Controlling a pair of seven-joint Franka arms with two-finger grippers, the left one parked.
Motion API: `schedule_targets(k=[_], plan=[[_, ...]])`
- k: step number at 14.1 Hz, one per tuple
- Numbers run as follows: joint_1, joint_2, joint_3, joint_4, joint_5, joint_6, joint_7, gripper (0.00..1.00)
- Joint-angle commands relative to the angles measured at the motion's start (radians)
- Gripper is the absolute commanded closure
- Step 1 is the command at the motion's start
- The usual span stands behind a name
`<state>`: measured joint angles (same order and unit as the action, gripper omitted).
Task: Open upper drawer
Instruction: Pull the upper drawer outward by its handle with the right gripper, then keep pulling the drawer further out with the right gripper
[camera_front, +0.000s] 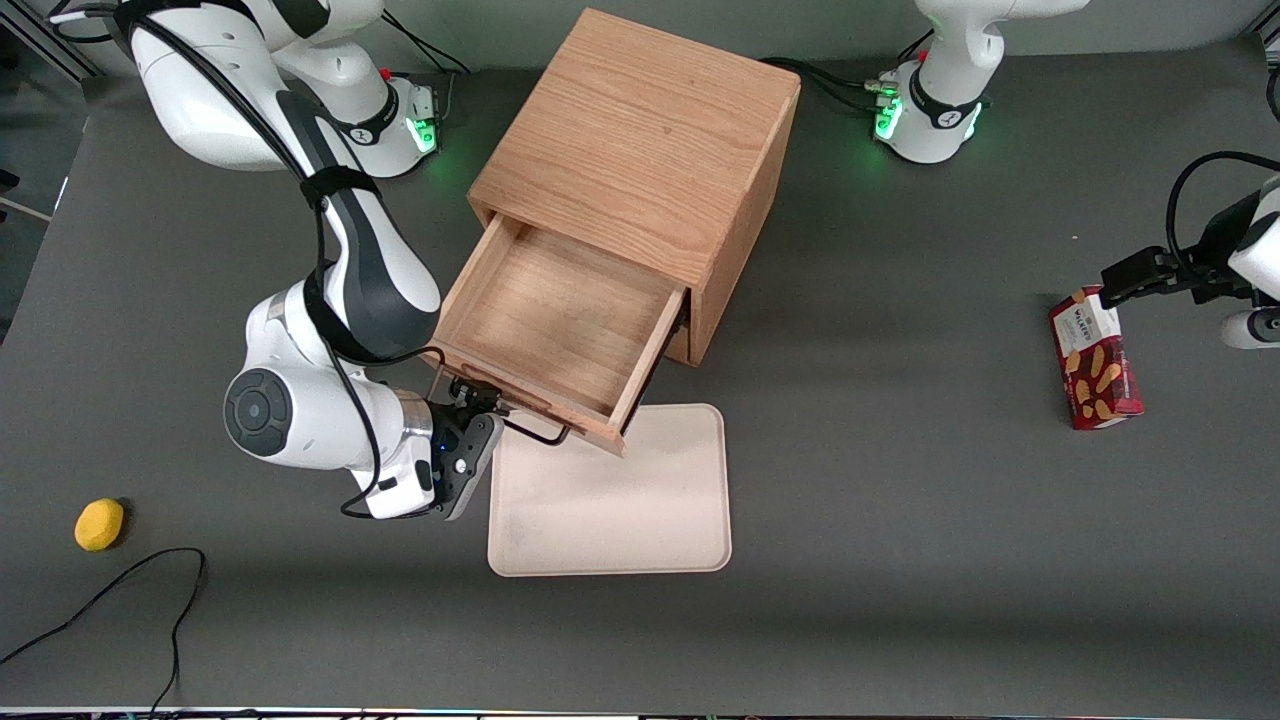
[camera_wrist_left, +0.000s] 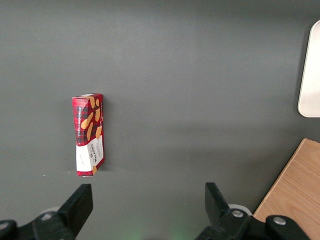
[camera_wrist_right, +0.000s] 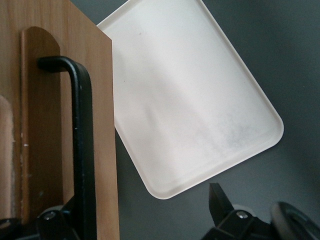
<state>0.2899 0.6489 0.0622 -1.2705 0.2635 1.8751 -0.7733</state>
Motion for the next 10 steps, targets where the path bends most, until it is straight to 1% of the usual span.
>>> schedule_targets(k=[1,5,8,10], plan=[[-0.015,0.025,0.002,0.049,0.022,-0.010,-0.026,0.00],[-0.020,0.025,0.008,0.053,0.023,-0.011,-0.024,0.00],[-0.032,0.025,0.008,0.069,0.060,-0.021,-0.026,0.00],[-0.040,0.025,0.008,0.069,0.068,-0.024,-0.026,0.00]])
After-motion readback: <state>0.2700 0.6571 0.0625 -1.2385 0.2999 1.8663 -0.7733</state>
